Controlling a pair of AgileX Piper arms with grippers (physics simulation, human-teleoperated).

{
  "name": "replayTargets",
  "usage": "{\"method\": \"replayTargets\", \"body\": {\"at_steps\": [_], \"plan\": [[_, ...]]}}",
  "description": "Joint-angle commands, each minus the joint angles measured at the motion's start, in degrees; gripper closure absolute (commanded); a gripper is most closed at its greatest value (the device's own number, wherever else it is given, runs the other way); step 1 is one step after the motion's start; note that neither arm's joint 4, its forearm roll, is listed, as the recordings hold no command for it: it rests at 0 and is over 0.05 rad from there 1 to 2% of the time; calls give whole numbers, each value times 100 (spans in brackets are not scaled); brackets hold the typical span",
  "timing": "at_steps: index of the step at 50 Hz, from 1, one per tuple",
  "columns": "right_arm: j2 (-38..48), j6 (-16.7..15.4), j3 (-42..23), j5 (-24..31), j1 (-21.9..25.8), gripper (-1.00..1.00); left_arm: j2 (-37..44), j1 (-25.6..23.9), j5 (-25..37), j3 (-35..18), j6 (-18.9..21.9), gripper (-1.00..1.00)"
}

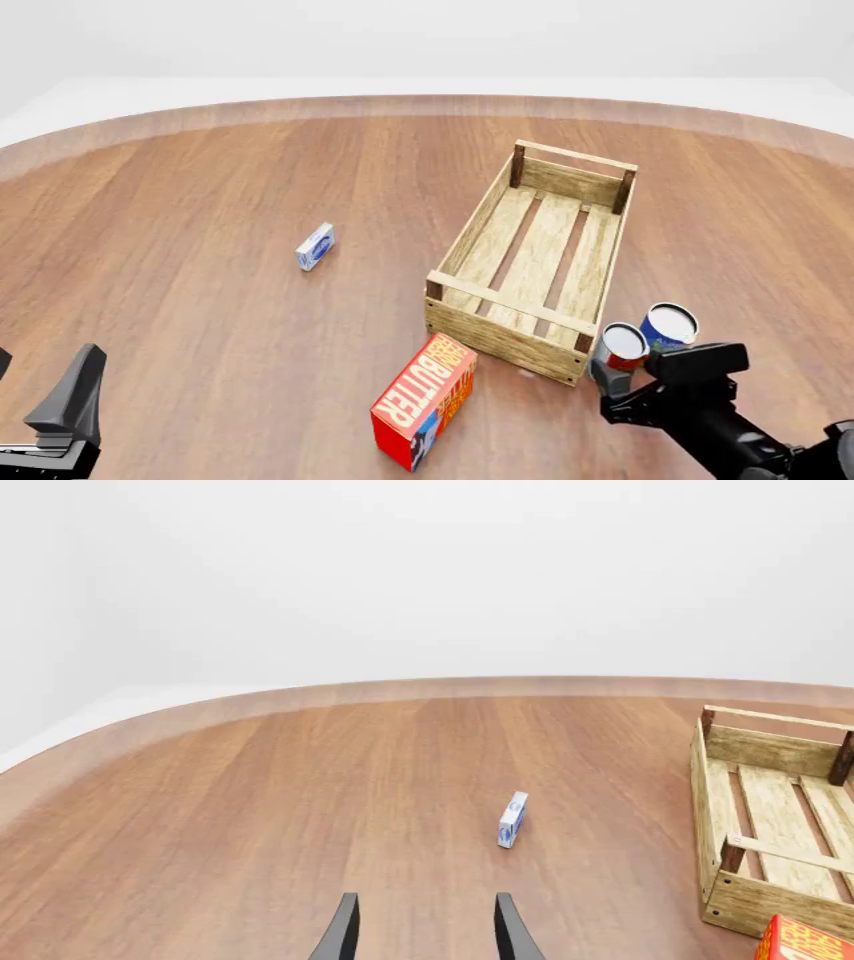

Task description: Pick up the tomato sauce, and put it in the wooden tray.

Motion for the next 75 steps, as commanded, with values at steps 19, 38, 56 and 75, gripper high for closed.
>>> {"method": "replayTargets", "body": {"at_steps": [19, 38, 56, 75], "plan": [[16, -98, -67, 56, -48, 100, 0, 0, 0, 0, 0, -100], [-290, -136, -66, 298, -111, 100, 0, 0, 0, 0, 0, -100], [-1034, -228, -133, 967, -156, 100, 0, 0, 0, 0, 0, -100], [-1984, -270, -234, 1877, -168, 100, 0, 0, 0, 0, 0, -100]]}}
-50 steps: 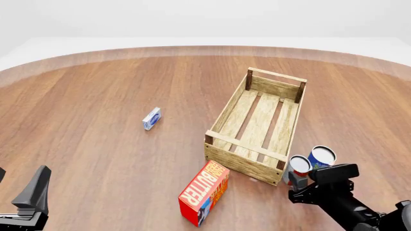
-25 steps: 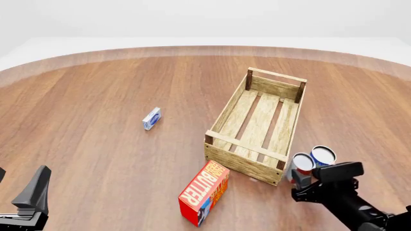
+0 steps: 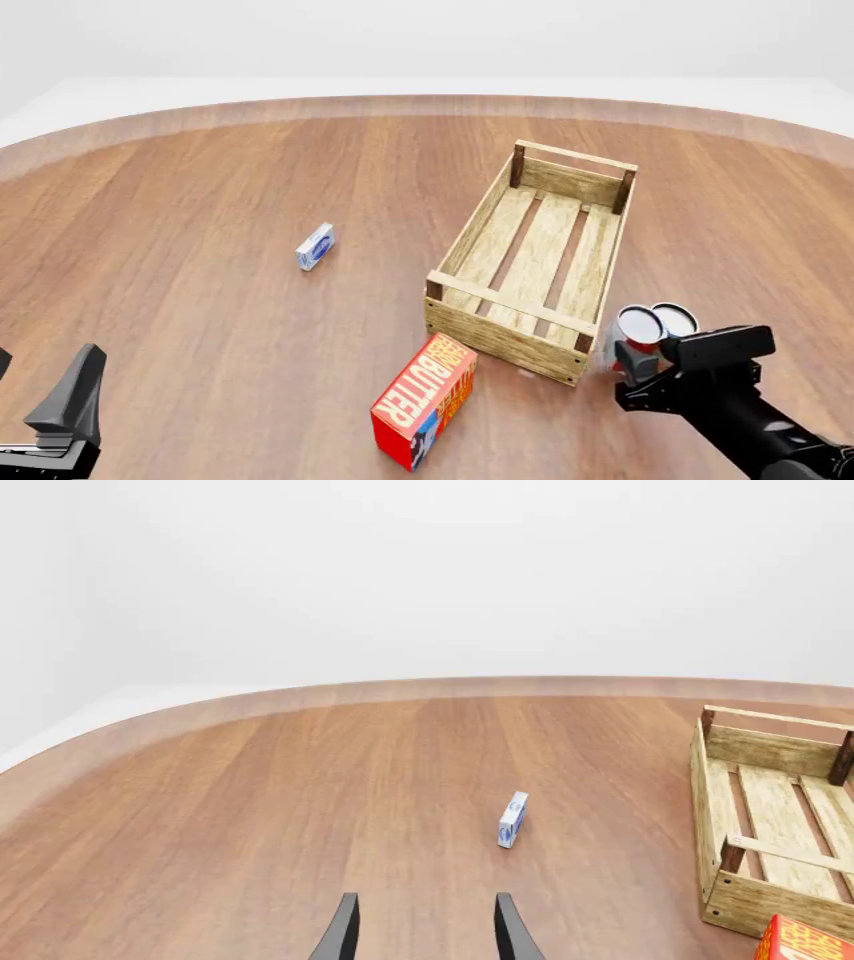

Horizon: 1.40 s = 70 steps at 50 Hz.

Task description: Pick up the tomato sauce, and put it in the wooden tray.

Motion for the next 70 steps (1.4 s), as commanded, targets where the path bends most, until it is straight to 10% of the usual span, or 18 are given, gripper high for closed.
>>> {"method": "replayTargets", "body": {"at_steps": [1, 70], "plan": [[-574, 68, -84, 540, -13, 100, 0, 0, 0, 0, 0, -100], [-2982, 113, -572, 2757, -131, 100, 0, 0, 0, 0, 0, -100]]}}
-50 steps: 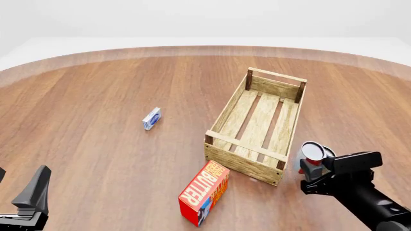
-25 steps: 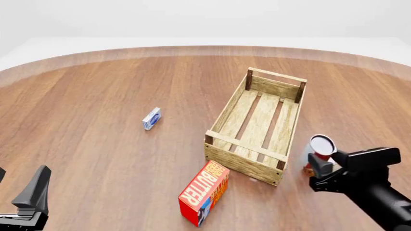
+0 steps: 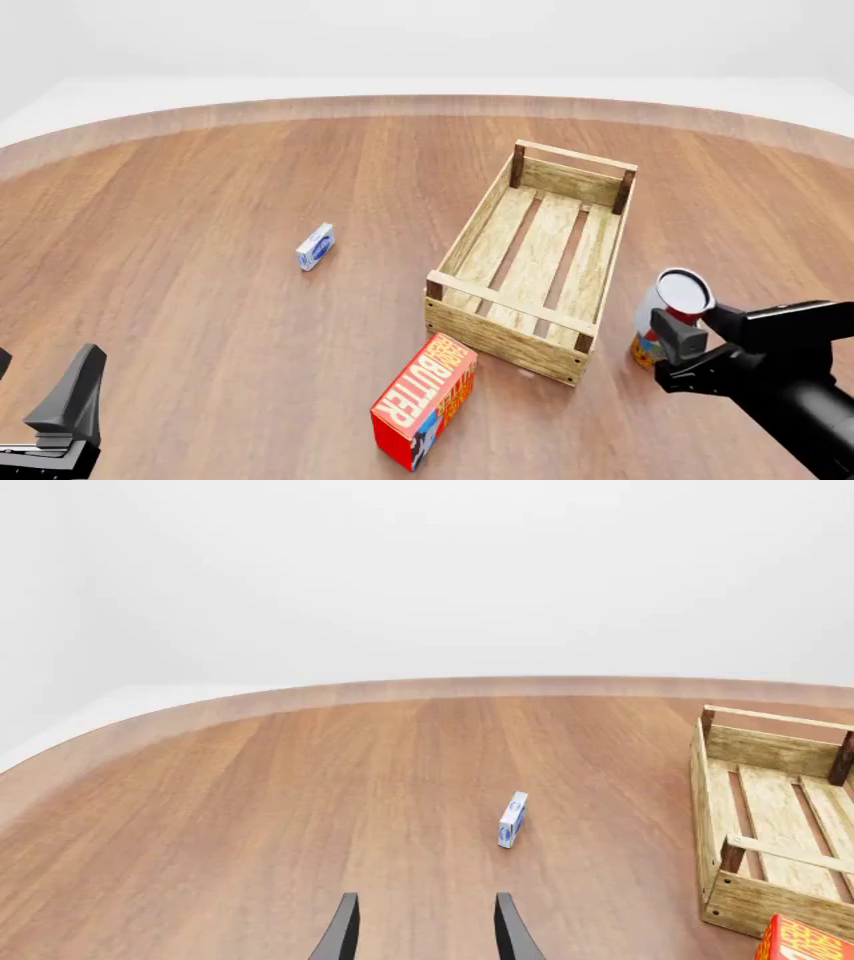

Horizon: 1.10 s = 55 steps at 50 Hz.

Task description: Pick up the tomato sauce, and put it in the wooden tray.

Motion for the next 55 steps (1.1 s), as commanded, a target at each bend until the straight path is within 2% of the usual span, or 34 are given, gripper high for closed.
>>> {"method": "replayTargets", "body": {"at_steps": [1, 31, 55], "plan": [[-244, 143, -118, 220, 6, 100, 0, 0, 0, 0, 0, -100], [-395, 117, -596, 798, 126, 100, 0, 0, 0, 0, 0, -100], [26, -1, -942, 701, 208, 100, 0, 0, 0, 0, 0, -100]]}}
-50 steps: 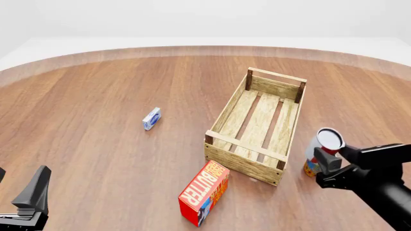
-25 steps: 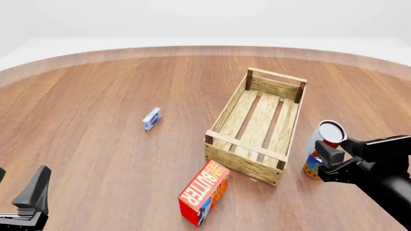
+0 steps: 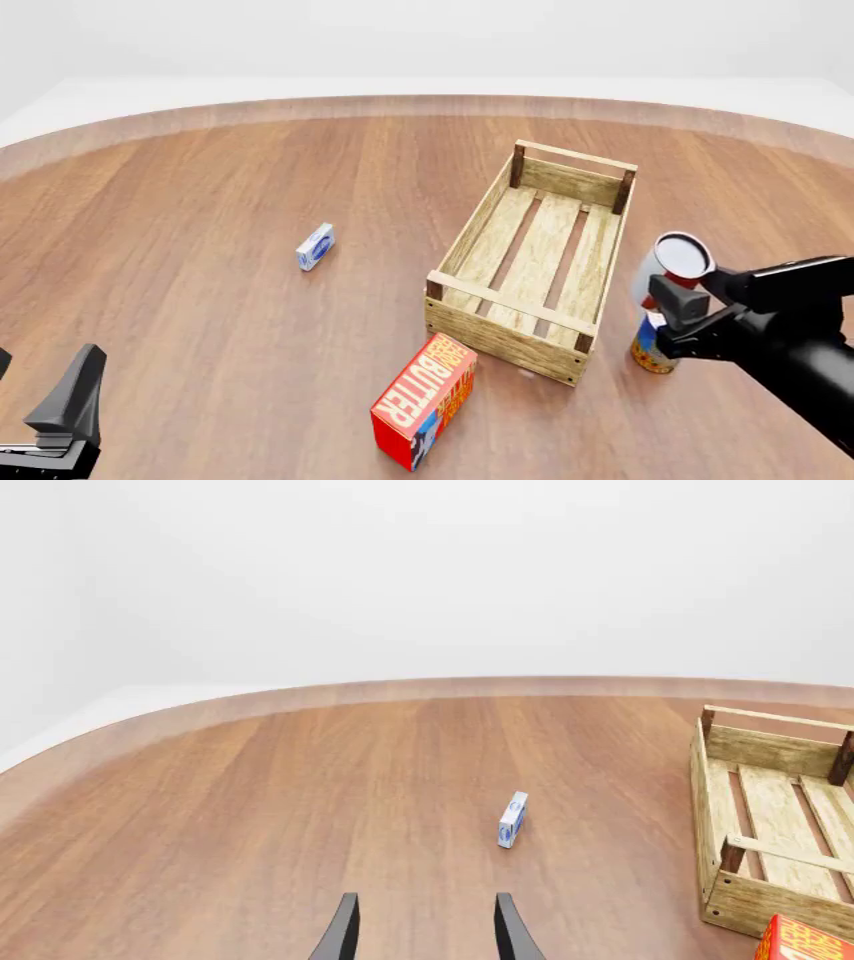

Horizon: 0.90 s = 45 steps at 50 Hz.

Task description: Pick up the tomato sauce, and put it in the wooden tray.

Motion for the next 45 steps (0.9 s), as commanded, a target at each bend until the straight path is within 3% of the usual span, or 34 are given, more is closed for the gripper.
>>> {"method": "replayTargets", "body": {"at_steps": [1, 45], "plan": [[187, 56, -168, -65, 38, 100, 0, 0, 0, 0, 0, -100], [1222, -130, -720, -636, 166, 100, 0, 0, 0, 0, 0, -100]]}}
